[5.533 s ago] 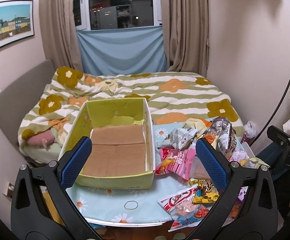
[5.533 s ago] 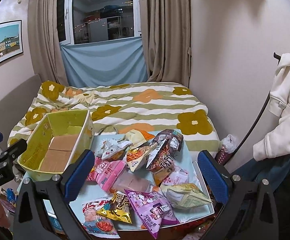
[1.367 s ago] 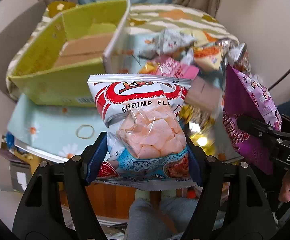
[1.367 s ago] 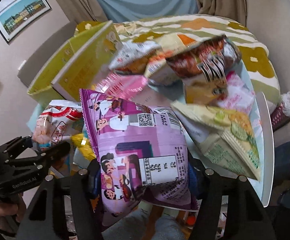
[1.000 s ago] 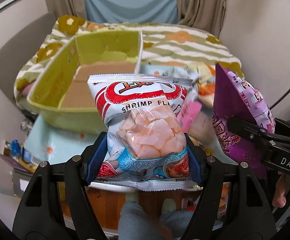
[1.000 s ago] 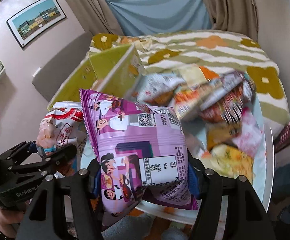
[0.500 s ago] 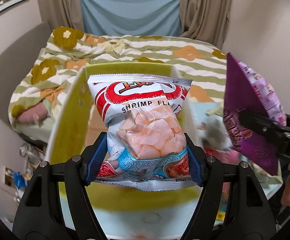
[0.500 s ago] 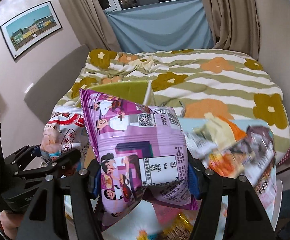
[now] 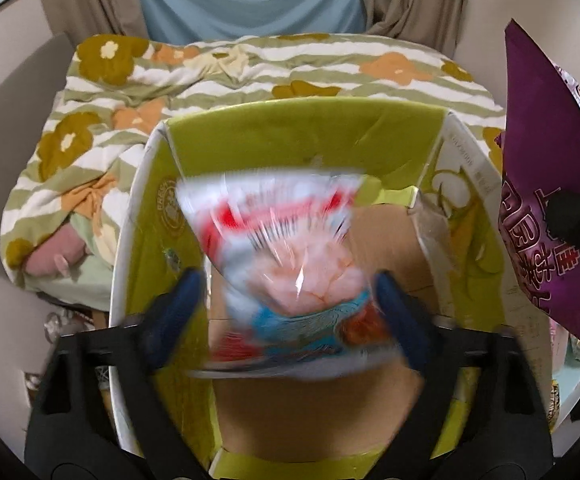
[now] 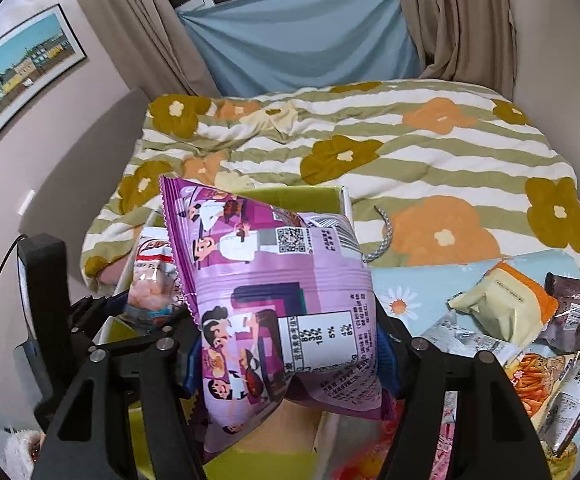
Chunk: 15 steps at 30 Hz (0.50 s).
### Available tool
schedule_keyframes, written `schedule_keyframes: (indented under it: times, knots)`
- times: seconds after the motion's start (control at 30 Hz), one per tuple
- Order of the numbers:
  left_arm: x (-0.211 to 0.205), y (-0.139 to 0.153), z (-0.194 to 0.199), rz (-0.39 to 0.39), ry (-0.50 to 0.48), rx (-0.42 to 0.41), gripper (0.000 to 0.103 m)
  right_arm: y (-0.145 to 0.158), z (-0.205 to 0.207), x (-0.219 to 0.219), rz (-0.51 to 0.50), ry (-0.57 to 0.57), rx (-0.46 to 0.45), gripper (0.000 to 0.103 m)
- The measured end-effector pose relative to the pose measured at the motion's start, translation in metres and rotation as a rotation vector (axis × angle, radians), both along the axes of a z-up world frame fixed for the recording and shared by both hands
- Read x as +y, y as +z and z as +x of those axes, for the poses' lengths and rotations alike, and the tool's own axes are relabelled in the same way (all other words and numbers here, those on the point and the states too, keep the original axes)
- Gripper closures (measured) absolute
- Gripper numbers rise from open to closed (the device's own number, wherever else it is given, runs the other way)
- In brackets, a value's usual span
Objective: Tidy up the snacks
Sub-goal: 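Carry both bags over the box and open both tools to drop them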
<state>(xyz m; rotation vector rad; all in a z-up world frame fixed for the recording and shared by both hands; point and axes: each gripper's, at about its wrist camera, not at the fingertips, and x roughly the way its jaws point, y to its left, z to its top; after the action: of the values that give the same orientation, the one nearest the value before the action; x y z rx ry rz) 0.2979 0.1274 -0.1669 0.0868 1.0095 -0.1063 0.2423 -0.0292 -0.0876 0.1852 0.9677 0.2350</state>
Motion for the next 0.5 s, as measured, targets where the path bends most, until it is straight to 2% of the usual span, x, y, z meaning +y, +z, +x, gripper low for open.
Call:
schedule_keyframes:
  times: [0.07,0.23,0.5]
  knots:
    - [0.003,0.002,-0.003,-0.012,-0.011,-0.022,0.000,-0.001,0.004,0.006,-0.006,0.000,0.006,0.041]
    - [0.012,0.005,-0.013,-0.019,-0.008,-0.007,0.000,0.003,0.003,0.020,-0.067,0.024,-0.021,0.041]
    - [0.026,0.014,-0.035,-0.019,0.069,0.007,0.000,0.009,0.017,0.041,-0.044,0.110,-0.032,0.038]
